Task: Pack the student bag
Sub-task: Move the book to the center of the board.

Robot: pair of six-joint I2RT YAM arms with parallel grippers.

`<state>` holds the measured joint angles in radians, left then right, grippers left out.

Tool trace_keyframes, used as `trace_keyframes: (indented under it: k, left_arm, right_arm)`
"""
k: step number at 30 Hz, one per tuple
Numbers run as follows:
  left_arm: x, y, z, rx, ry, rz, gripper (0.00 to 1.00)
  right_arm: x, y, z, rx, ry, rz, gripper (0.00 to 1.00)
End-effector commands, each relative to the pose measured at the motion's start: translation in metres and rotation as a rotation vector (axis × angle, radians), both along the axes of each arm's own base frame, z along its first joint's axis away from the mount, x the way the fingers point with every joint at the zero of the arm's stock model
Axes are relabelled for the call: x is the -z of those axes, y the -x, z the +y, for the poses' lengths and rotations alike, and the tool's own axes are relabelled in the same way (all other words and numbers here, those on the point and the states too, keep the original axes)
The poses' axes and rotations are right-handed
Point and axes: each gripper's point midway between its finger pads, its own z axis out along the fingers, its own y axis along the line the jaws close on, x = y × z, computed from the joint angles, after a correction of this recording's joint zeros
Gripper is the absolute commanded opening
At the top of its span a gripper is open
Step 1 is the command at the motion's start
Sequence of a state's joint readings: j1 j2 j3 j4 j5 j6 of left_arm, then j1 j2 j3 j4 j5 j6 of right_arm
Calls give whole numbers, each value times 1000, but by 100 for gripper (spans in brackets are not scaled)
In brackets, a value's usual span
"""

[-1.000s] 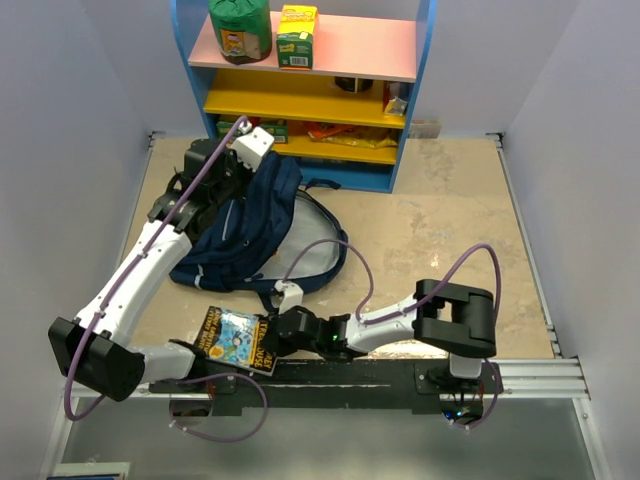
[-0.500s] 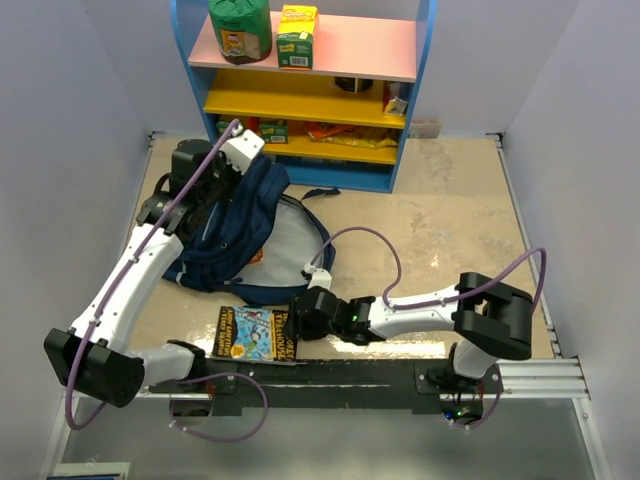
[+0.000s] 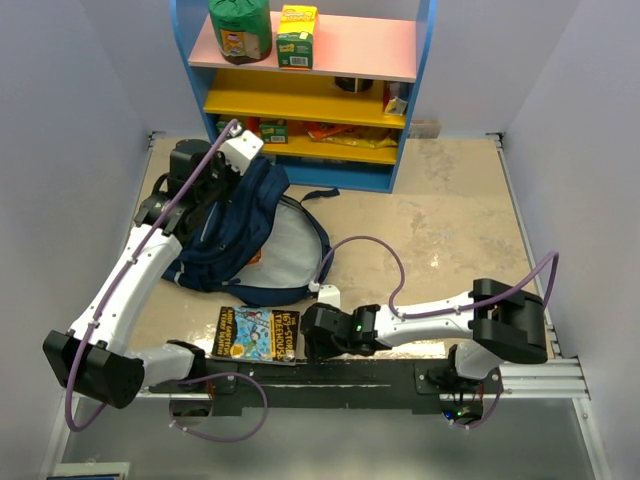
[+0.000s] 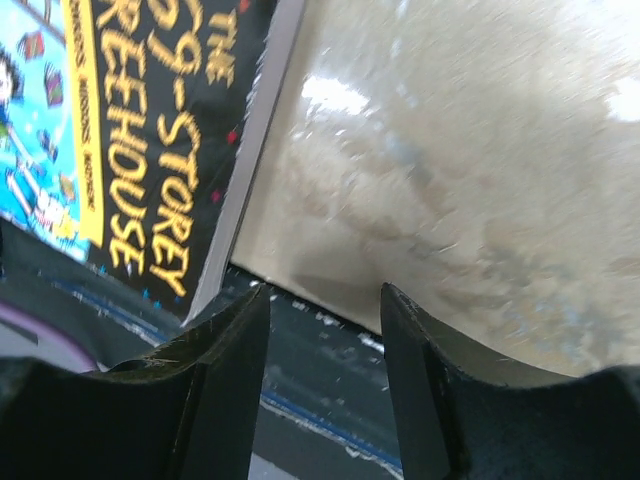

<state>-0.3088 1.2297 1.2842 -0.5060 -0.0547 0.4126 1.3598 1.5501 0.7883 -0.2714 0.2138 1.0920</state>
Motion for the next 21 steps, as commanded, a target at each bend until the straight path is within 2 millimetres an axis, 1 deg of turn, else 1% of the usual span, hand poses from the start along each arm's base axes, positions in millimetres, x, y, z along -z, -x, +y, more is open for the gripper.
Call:
trace_keyframes:
  k: [1, 4, 5, 7, 8, 10, 12, 13, 16, 17, 18, 21]
  left_arm:
    - [-41, -2, 14, -37, 9, -128, 0]
    - [-33, -1, 13, -32, 11, -110, 0]
    - [-32, 0, 11, -24, 17, -107, 0]
    - [-29, 0, 10, -20, 21, -98, 0]
    - [-28, 1, 9, -15, 24, -95, 0]
    - [-28, 1, 9, -15, 25, -97, 0]
    - [-28, 0, 9, -15, 23, -97, 0]
    - [-27, 0, 9, -15, 21, -96, 0]
    - [-29, 0, 10, -18, 20, -101, 0]
    - [-30, -1, 10, -19, 18, -102, 0]
    - [-31, 0, 10, -18, 13, -104, 0]
    - [-35, 0, 11, -21, 11, -113, 0]
  right_arm:
    - [-19, 5, 26, -6, -76, 6, 52]
    - [-28, 9, 34, -17, -109, 0, 51]
    - [-37, 10, 35, -18, -137, -3, 51]
    - [-45, 9, 36, -7, -171, -12, 52]
    - [-54, 9, 38, -6, -201, -16, 52]
    - [-61, 10, 42, -20, -234, -18, 53]
    - [-58, 11, 48, -38, -231, -14, 55]
    - [-56, 16, 51, -65, -228, 3, 55]
    - [-41, 24, 58, -119, -198, 39, 56]
    - [-41, 24, 61, -125, -198, 45, 56]
    - [-33, 25, 61, -129, -176, 52, 56]
    - [-26, 27, 63, -145, -158, 69, 56]
